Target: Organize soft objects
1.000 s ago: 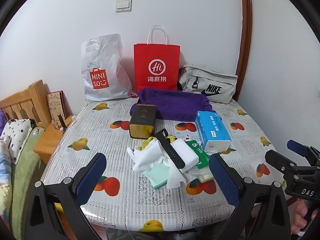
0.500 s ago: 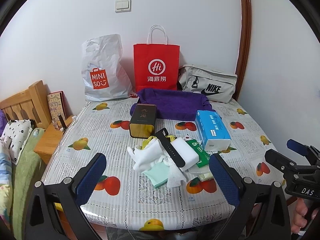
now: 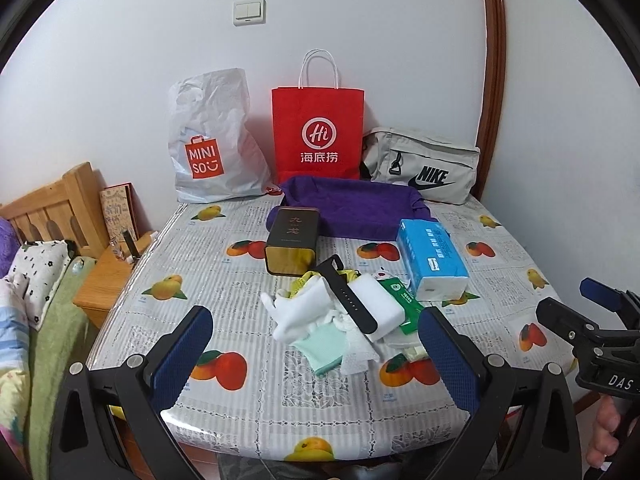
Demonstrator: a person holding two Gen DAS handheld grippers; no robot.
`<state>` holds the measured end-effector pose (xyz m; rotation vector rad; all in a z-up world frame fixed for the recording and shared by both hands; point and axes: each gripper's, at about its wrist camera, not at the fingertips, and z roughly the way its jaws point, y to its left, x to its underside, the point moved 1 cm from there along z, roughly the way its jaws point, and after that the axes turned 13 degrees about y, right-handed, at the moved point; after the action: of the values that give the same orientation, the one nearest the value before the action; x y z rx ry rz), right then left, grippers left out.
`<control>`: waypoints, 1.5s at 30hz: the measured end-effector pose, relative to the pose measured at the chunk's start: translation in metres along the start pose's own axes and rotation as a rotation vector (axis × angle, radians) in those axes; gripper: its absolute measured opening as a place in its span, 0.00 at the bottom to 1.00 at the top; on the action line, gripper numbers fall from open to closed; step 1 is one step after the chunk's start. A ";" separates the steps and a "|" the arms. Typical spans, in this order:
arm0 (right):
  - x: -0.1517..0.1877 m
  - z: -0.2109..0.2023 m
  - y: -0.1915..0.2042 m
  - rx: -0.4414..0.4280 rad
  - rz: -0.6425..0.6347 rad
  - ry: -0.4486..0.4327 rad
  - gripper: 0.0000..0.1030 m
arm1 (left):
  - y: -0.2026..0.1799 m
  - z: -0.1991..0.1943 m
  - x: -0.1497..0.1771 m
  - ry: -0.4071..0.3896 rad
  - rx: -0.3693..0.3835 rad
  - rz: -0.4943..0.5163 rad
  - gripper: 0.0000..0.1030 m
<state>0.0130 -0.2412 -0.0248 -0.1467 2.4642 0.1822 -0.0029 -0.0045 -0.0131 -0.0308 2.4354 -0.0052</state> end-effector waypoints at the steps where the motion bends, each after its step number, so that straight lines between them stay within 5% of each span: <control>1: 0.000 0.000 0.000 0.000 0.001 0.000 1.00 | 0.000 0.000 0.000 0.001 -0.001 0.000 1.00; 45: 0.003 0.002 0.005 0.014 -0.032 -0.019 1.00 | 0.010 0.005 -0.002 0.006 0.016 -0.019 1.00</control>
<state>0.0110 -0.2362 -0.0283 -0.1779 2.4422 0.1522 0.0019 0.0054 -0.0162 -0.0466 2.4408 -0.0337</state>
